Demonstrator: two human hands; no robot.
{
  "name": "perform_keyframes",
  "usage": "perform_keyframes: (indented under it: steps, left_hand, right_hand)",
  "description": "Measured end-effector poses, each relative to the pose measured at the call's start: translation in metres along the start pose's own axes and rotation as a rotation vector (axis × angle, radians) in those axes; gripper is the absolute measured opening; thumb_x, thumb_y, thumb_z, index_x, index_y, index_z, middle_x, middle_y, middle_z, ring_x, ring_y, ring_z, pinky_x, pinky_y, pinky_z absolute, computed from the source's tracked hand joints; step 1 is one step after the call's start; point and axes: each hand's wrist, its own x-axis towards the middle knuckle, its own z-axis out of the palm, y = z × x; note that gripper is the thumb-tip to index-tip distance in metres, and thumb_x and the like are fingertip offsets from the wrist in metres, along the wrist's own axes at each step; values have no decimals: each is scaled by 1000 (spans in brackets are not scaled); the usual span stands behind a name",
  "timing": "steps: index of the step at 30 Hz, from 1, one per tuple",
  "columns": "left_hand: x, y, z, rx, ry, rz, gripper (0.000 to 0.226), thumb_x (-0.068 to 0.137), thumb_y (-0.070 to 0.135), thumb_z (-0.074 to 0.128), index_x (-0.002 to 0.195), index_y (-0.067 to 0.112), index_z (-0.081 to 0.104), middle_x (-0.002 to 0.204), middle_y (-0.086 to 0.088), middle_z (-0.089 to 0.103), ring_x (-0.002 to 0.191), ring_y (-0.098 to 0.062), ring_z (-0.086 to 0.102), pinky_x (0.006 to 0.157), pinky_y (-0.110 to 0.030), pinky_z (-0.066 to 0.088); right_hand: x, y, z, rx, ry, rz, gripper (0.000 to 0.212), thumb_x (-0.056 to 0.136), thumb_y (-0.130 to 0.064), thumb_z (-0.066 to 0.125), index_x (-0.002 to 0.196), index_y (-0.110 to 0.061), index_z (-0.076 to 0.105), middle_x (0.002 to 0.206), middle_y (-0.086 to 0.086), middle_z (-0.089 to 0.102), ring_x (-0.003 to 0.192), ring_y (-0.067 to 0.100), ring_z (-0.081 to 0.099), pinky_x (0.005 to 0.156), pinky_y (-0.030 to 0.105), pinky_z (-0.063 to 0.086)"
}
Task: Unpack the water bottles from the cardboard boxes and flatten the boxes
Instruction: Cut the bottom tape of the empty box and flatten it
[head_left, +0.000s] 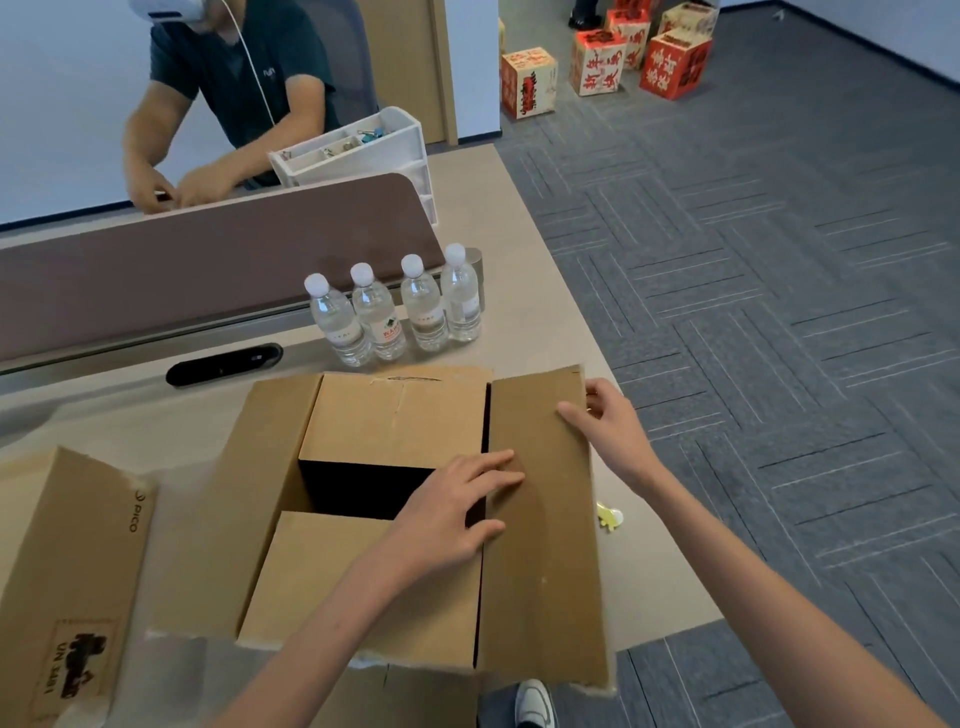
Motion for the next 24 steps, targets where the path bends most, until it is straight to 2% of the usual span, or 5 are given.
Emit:
perform_keyframes:
  steps: [6,9,14,17,24]
  left_hand:
    - [-8,-9,16,85,38,56,43,96,41,55,137,33,52,152,22,34,138,-2,27,110,-33,38]
    - [-12,-8,15,71,74,74,39,96,37,54,134,29,55,150,17,39,137,-1,31,111,-28,36]
    - [-26,-17,-1,7,166,-28,31,103,29,45,132,28,57,141,17,46,130,5,39,107,-14,31]
    - [-35,-32,-14,86,156,-93,32,103,29,40,129,28,58,130,14,56,120,1,49,102,-21,38]
    - [-54,-45,-29,120,11,-328,31,105,38,37,116,28,64,103,12,68,94,-3,61,89,-32,49]
  right_hand:
    - [-11,36,22,-293,60,79,67,84,-25,73,138,-12,35,124,-1,46,103,15,54,90,37,48]
    - [-14,45,35,-345,29,27,55,88,-19,69,135,-9,40,132,4,40,117,19,49,98,38,46]
    - [-15,32,41,-463,14,-92,33,88,-2,58,120,-8,53,119,-1,41,119,16,45,92,18,35]
    - [-19,16,46,-475,-28,-197,32,82,7,53,108,-12,59,110,-7,44,108,13,49,87,21,40]
    - [-42,-9,69,-450,-334,-279,24,91,-5,56,89,-27,64,91,-16,62,90,1,58,80,27,52]
